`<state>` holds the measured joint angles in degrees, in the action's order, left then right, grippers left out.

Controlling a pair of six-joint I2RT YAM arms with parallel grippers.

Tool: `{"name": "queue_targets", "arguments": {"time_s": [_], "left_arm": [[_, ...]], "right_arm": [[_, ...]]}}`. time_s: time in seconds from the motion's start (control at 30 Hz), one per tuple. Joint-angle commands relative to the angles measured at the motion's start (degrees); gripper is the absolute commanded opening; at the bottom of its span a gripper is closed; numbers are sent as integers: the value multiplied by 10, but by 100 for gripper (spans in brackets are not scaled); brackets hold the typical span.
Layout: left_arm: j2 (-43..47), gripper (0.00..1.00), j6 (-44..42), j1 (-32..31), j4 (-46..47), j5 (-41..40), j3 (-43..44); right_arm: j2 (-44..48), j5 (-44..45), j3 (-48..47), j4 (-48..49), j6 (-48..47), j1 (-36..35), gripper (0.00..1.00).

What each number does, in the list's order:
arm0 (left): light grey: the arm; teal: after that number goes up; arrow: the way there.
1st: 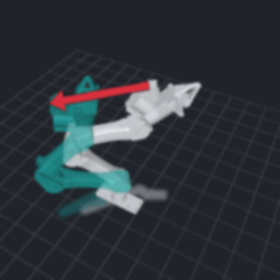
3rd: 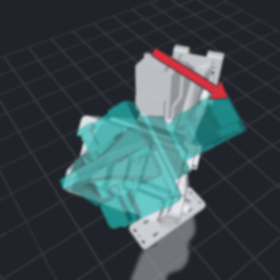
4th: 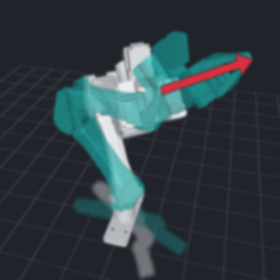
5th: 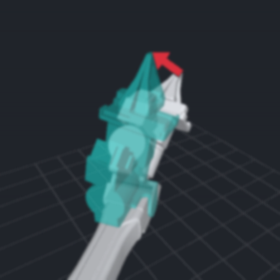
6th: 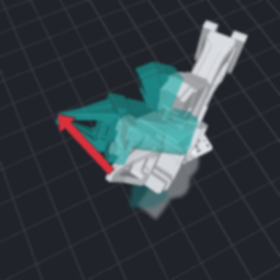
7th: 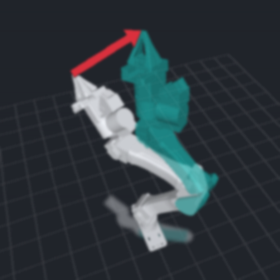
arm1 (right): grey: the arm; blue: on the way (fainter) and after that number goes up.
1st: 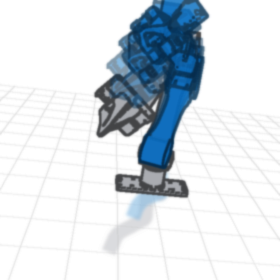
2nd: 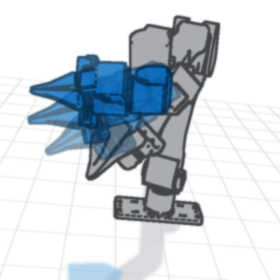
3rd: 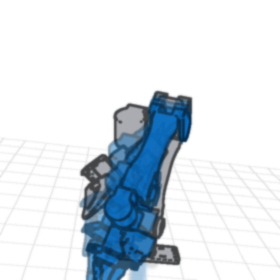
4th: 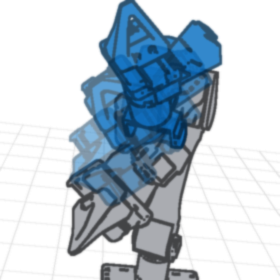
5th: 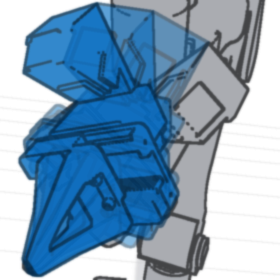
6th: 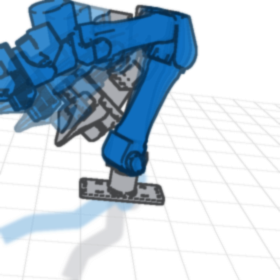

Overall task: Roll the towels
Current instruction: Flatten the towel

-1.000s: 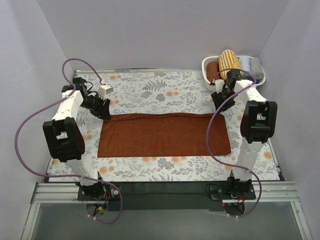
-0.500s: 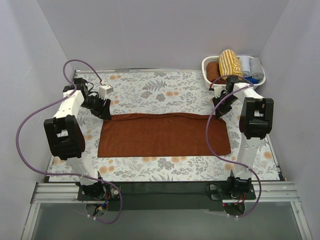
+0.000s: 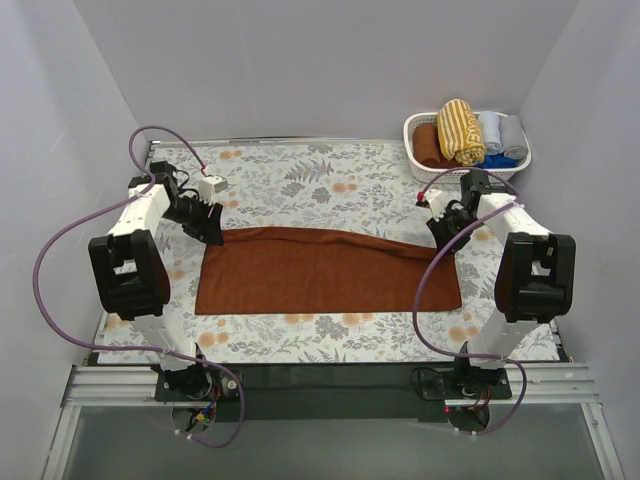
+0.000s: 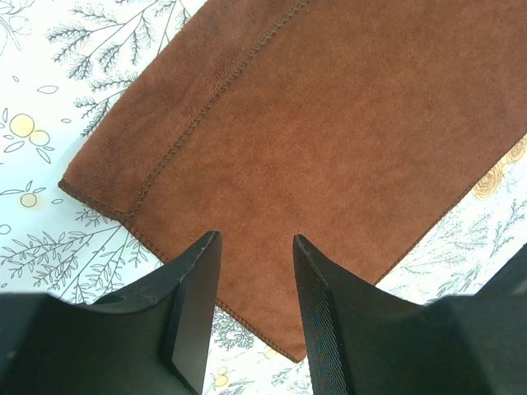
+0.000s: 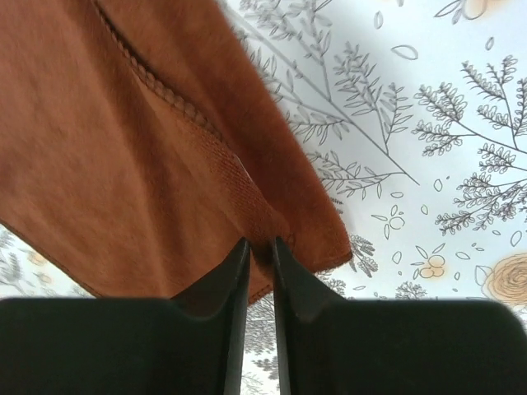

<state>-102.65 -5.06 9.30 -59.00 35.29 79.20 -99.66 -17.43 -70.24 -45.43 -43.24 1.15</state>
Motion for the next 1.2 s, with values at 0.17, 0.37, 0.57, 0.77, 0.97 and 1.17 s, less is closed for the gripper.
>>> {"name": "queue_targets", "arguments": {"time_s": [0.17,0.37,0.57,0.77,0.97,1.17], "left_arm": [[17,38,-3,4,6,0,9],[3,38,0,4,-1,7,20],[-4,38,1,4,-8,10,34],[-2,38,1,4,-7,8,30],[-6,38,2,4,-3,9,27],[-10,38,2,3,-3,10,28]], "right_arm": [[78,16,69,-12,-165,-3,50],[63,-44,12,-83,-153,-3,40],[-29,-48,-68,-89,-61,-3,41],[-82,-43,-83,-117,-31,-3,29],[-53,-35,-18,-126,-66,-4,19],[-3,-29,39,-140,-111,-5,18]]}}
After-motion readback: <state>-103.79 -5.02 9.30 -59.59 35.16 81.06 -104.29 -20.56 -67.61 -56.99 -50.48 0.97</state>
